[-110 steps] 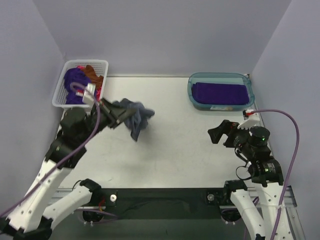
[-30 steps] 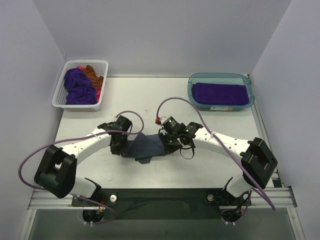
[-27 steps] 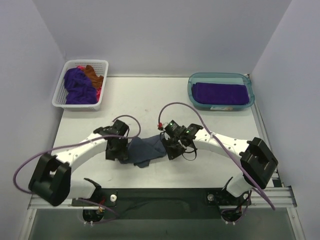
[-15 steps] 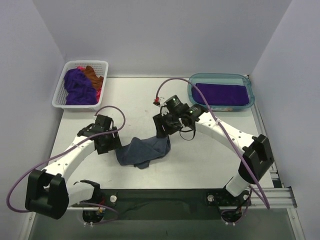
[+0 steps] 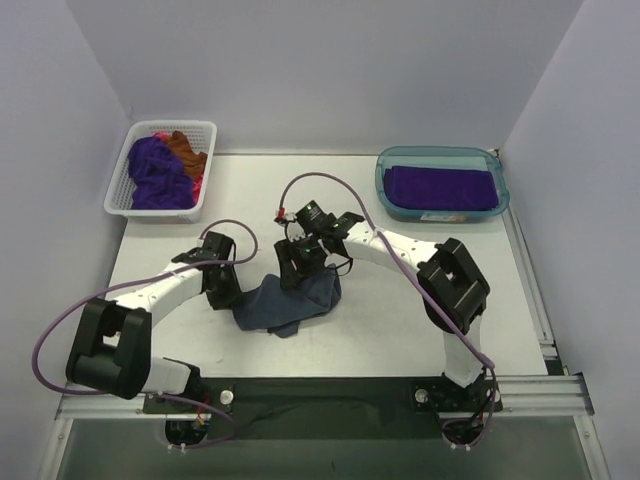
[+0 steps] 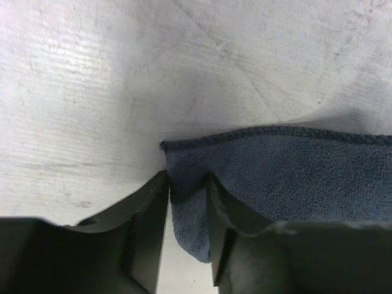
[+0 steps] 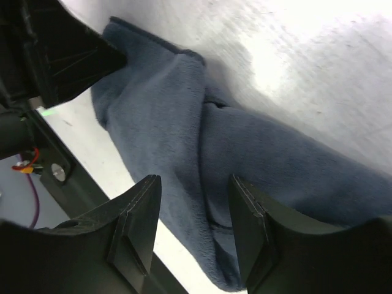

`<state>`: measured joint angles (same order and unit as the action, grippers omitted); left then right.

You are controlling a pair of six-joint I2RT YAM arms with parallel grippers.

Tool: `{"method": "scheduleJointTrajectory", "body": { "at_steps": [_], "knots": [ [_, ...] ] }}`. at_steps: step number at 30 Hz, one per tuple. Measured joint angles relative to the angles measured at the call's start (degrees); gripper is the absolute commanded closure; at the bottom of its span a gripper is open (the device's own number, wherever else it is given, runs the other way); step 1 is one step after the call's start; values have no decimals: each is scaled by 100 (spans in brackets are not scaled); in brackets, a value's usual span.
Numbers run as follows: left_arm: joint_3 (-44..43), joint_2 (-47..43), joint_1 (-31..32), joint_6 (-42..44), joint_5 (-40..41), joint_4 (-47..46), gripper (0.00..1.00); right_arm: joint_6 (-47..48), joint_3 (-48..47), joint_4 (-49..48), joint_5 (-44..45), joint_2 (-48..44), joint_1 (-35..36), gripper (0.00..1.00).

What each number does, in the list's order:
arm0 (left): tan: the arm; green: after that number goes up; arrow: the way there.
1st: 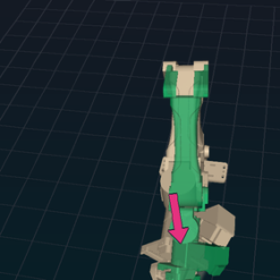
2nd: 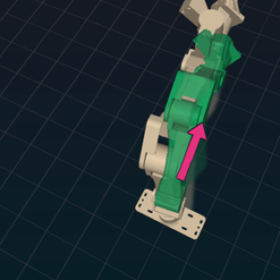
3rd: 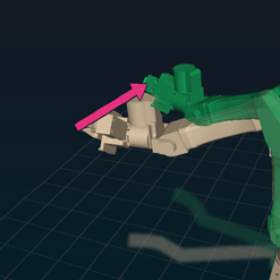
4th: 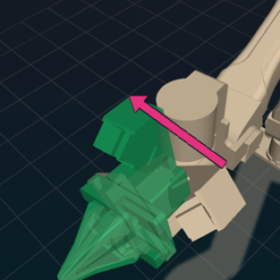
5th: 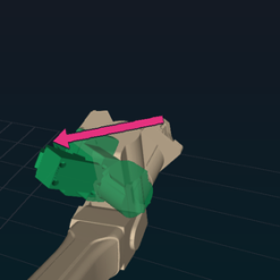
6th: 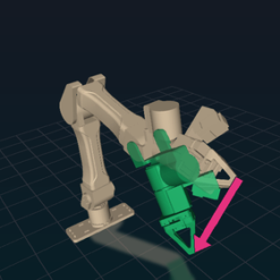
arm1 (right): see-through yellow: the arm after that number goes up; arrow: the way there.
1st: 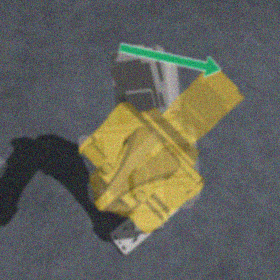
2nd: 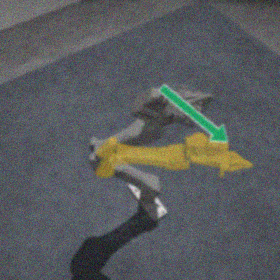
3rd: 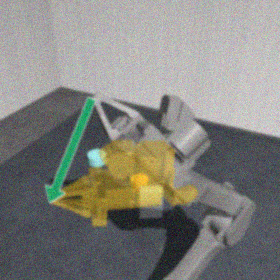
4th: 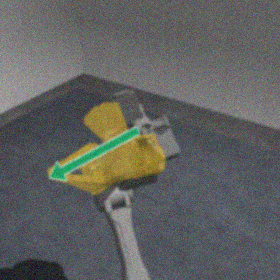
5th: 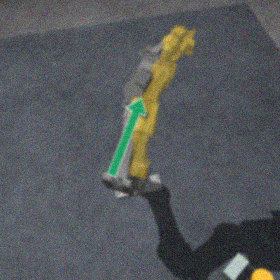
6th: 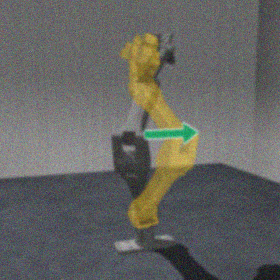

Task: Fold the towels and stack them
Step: Flatten out the crumpled towel

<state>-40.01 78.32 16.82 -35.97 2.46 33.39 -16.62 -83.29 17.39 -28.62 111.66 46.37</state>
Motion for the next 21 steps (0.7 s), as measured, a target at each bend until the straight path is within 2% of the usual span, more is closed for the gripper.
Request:
{"method": "scheduleJointTrajectory", "body": {
  "at_steps": [2,3,6,8,10,11,12,15,18,21],
  "knots": [
    [-20,111,2,-59,-7,-74,73,-98,50,-140,-109,0,50,55],
    [-24,133,2,-90,-17,-111,84,-140,81,-221,-153,0,61,56],
    [-33,168,37,-118,-31,-192,92,-240,162,-396,-258,0,98,59],
    [-33,157,76,-127,-24,-210,95,-308,219,-483,-323,0,101,61],
    [-31,131,103,-127,-7,-195,97,-345,278,-564,-363,0,103,69],
    [-31,98,111,-122,13,-188,98,-369,306,-595,-378,0,103,74],
    [-31,37,116,-111,37,-170,99,-391,337,-623,-385,0,103,86],
    [-92,-188,116,-68,168,2,100,-380,407,-667,-365,0,103,100],
    [-503,-382,120,66,337,380,100,-299,413,-621,-195,-68,55,100],
    [-1272,-533,166,249,518,723,100,-83,409,-393,175,-417,-24,100]
  ]
}}
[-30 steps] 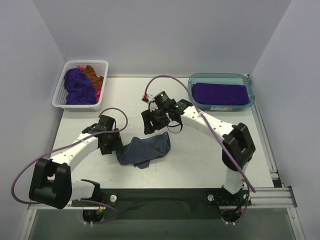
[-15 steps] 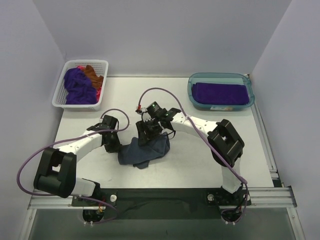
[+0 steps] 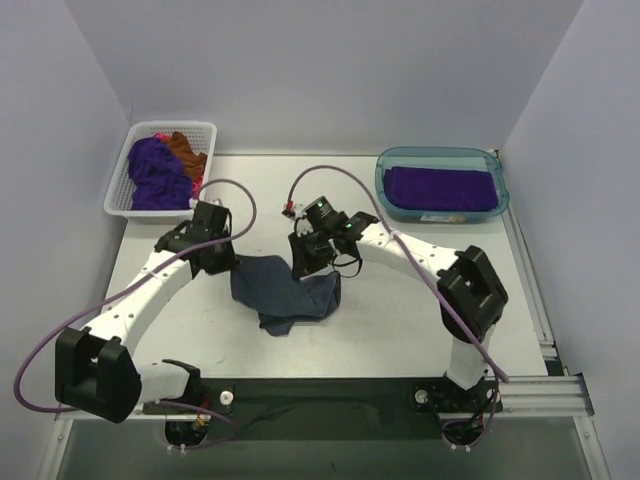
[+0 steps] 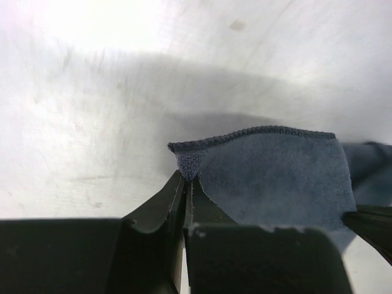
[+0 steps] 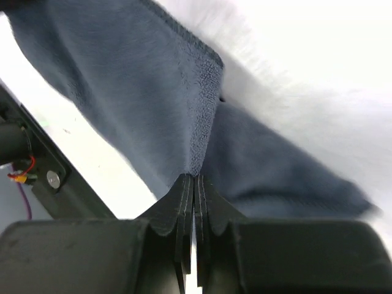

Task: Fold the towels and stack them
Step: Flatten out the crumpled towel

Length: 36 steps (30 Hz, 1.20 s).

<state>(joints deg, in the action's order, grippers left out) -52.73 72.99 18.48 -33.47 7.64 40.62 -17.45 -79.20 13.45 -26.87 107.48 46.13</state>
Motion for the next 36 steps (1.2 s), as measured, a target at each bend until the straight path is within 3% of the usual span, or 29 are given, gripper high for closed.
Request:
{"method": "scheduleJointTrajectory", "body": {
  "at_steps": [7,10,11,12,14,16,20,24,29,36],
  "knots": [
    [-2218,-404,603,391,382,286,100,741,-358,424,1261,-1967,-236,100],
    [-2450,-822,833,411,431,251,100,953,-339,409,1244,-2841,-92,78],
    [-2402,-968,848,411,435,273,100,1014,-243,374,1073,-3112,-11,64],
    [-2280,-1110,846,409,452,267,100,1025,-125,385,903,-3272,46,58],
    [-1880,-1340,841,393,479,280,100,1115,221,391,356,-3484,168,51],
    [-1355,-1473,841,369,490,337,100,1152,651,466,-66,-3591,269,50],
    [-313,-1390,826,271,542,435,100,1147,1440,745,-83,-3351,323,50],
    [284,-1132,715,216,581,538,100,999,1550,859,415,-3021,-20,50],
    [483,-815,566,219,612,415,100,905,1340,503,957,-2339,-586,47],
    [619,-691,448,267,616,138,100,1003,907,79,680,-953,-721,46]
  ]
}}
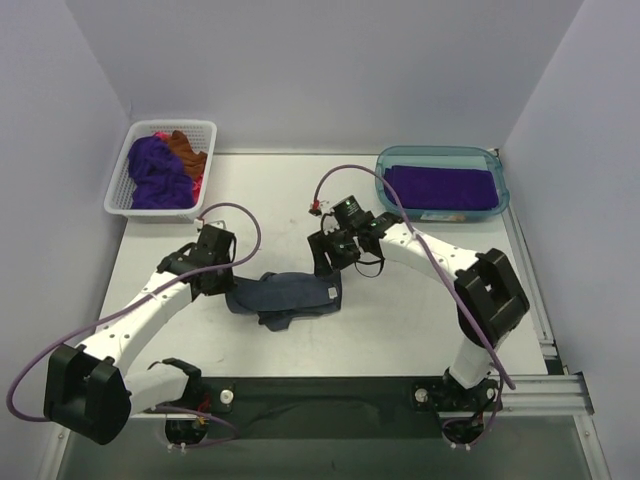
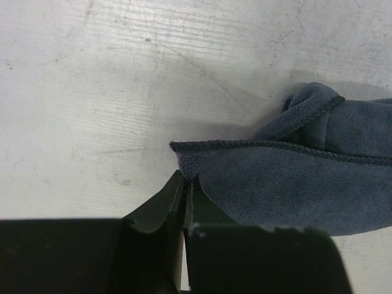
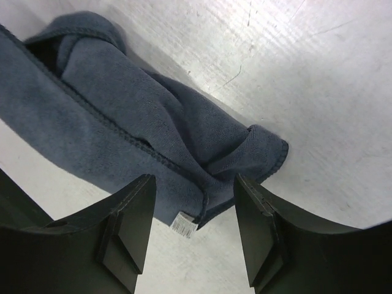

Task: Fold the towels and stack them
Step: Flatten out the crumpled towel

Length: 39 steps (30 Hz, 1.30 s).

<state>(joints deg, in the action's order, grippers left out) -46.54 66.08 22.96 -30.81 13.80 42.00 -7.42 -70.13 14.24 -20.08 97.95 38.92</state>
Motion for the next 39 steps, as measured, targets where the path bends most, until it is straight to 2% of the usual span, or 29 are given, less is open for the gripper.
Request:
{"method": "scheduleJointTrajectory", "body": {
  "at_steps": [7,10,11,16,18,21,25,30,39],
  "knots": [
    [24,-13,-92,17,-11,-103,100,-118,195,-125,-393,393,-103,47],
    [24,-28,-111,24,-11,-118,100,-199,358,-286,-531,391,-116,55],
    [24,-33,-118,24,-15,-118,100,-232,428,-330,-579,385,-116,62],
    [33,-52,-140,46,-35,-136,100,-350,640,-433,-824,378,-116,74],
    [63,-83,-140,48,-37,-153,100,-369,667,-474,-890,361,-116,85],
    [101,-125,-140,55,-37,-157,100,-417,713,-509,-901,275,-116,89],
    [111,-184,-162,70,-37,-155,100,-439,791,-503,-870,-7,-116,89],
    [111,-258,-205,107,-35,-155,100,-450,800,-501,-804,-490,-116,71],
    [111,-271,-208,107,-72,-153,100,-476,861,-514,-876,-509,-57,63]
  ]
}}
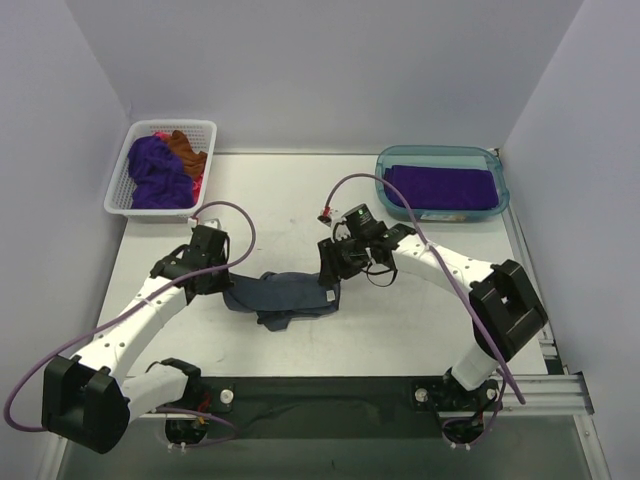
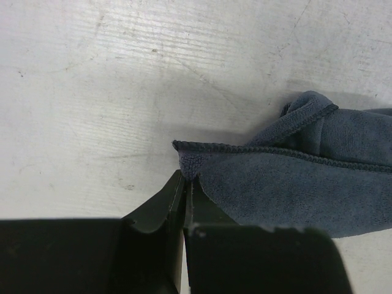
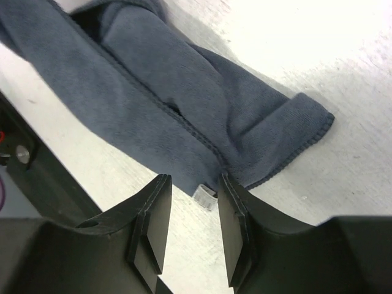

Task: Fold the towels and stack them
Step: Flatten out the crumpled towel

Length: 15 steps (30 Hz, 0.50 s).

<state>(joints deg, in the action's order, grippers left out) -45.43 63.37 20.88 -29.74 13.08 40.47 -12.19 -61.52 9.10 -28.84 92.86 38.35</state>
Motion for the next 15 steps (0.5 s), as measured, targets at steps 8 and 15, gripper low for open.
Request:
{"method": "scheduleJointTrajectory", "body": {
  "at_steps": [8,15],
  "knots": [
    [20,-107,0,0,-2,-2,100,-81,208,-9,433,76,11,71],
    [46,-107,0,0,-4,0,100,-153,251,-173,376,125,37,81]
  ]
}}
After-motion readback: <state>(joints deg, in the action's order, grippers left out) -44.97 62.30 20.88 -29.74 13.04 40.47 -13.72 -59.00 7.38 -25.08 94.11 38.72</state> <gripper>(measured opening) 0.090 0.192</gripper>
